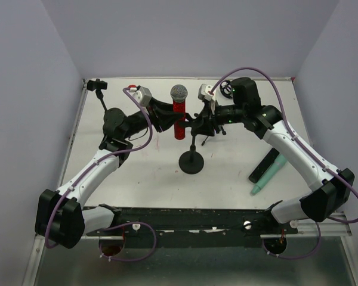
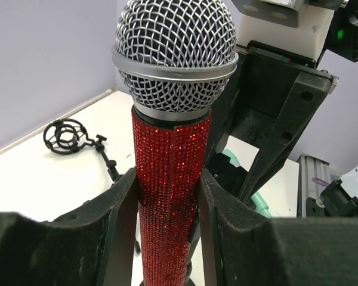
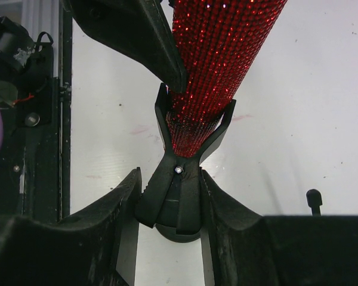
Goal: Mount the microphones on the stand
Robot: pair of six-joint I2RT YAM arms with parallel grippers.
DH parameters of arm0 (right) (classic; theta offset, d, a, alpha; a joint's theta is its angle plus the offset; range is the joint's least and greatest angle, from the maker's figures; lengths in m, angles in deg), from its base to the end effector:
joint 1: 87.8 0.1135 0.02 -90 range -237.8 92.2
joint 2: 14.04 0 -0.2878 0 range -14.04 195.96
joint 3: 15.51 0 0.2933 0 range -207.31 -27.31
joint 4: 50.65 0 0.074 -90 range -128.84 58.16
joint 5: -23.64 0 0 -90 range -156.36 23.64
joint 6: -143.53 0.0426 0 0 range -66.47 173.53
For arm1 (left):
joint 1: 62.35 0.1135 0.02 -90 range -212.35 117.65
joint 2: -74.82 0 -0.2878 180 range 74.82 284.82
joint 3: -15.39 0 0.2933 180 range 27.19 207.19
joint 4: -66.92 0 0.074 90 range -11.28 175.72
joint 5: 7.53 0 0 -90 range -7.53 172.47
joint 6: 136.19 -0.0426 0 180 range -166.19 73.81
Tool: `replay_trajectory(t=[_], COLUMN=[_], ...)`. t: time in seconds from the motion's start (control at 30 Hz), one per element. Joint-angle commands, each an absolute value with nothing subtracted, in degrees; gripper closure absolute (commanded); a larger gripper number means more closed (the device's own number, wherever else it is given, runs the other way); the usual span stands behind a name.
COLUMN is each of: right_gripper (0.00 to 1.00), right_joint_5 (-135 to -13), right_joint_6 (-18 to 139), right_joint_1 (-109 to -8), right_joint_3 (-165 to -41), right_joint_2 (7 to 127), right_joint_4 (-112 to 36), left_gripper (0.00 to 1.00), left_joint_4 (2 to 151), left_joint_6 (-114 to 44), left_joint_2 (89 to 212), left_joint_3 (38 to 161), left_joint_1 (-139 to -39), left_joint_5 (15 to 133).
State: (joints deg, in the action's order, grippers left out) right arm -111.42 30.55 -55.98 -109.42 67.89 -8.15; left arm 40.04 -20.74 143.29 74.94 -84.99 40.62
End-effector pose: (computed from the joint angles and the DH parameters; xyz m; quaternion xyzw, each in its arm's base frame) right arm 0.2867 0.2134 0.4065 -0.5378 0.6246 0.3670 0.4312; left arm 0.2703 -0.1435 0.3683 0.2753 0.5562 -0.4996 0.6043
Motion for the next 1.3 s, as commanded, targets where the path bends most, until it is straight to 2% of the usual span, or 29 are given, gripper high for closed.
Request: replay_trajectory(t=[0.0,0.27,0.3,0.4,0.5,0.67,0.8,0.93,0.97,1.13,1.2,1.27], right_gripper=[0.91,0.92,0.89,0.68,0.55,0.52,0.44,0.42,0.44,0.80,0.88,0.91], right_joint_5=[-111.80,-111.37,-111.19,-110.75,-110.05,-109.25,-109.52,-109.96,-109.96,-110.92,-111.45,-111.63], right_joint_6=[30.07,30.06,30.15,30.50,30.50,29.71,29.10,28.92,28.83,28.22,27.96,27.87], right_joint_1=[-55.80,-55.80,-55.80,-55.89,-55.80,-55.89,-55.80,-55.80,-55.89,-55.98,-55.89,-55.98], right_joint_3=[-110.01,-110.54,-110.54,-110.28,-110.19,-110.01,-110.36,-110.89,-110.98,-111.07,-111.42,-111.77], right_joint_2=[69.02,69.54,69.63,69.46,69.02,68.49,68.84,69.02,68.84,68.67,68.84,69.10], right_joint_4=[-6.59,-6.15,-5.97,-6.15,-6.06,-5.53,-4.83,-4.39,-4.48,-3.87,-3.43,-3.16], left_gripper=[1.00,1.00,1.00,1.00,1.00,1.00,1.00,1.00,1.00,1.00,1.00,1.00], left_joint_4=[36.18,32.93,32.93,33.63,35.12,37.06,37.67,38.20,38.20,38.38,38.29,38.03], left_joint_6=[-19.04,-16.49,-16.57,-17.10,-18.24,-19.74,-20.27,-20.70,-20.71,-20.88,-20.79,-20.53], left_joint_2=[143.03,144.70,144.70,144.61,144.35,143.99,144.08,144.00,143.99,144.17,144.26,144.26], left_joint_3=[75.88,74.83,74.74,74.83,75.27,75.88,76.23,76.41,76.50,76.58,76.58,76.67], left_joint_1=[-85.38,-85.64,-85.64,-85.65,-85.56,-85.64,-85.64,-85.64,-85.64,-85.64,-85.64,-85.64], left_joint_5=[37.29,35.71,35.88,35.97,36.32,37.03,37.03,37.11,37.03,37.03,36.94,36.76])
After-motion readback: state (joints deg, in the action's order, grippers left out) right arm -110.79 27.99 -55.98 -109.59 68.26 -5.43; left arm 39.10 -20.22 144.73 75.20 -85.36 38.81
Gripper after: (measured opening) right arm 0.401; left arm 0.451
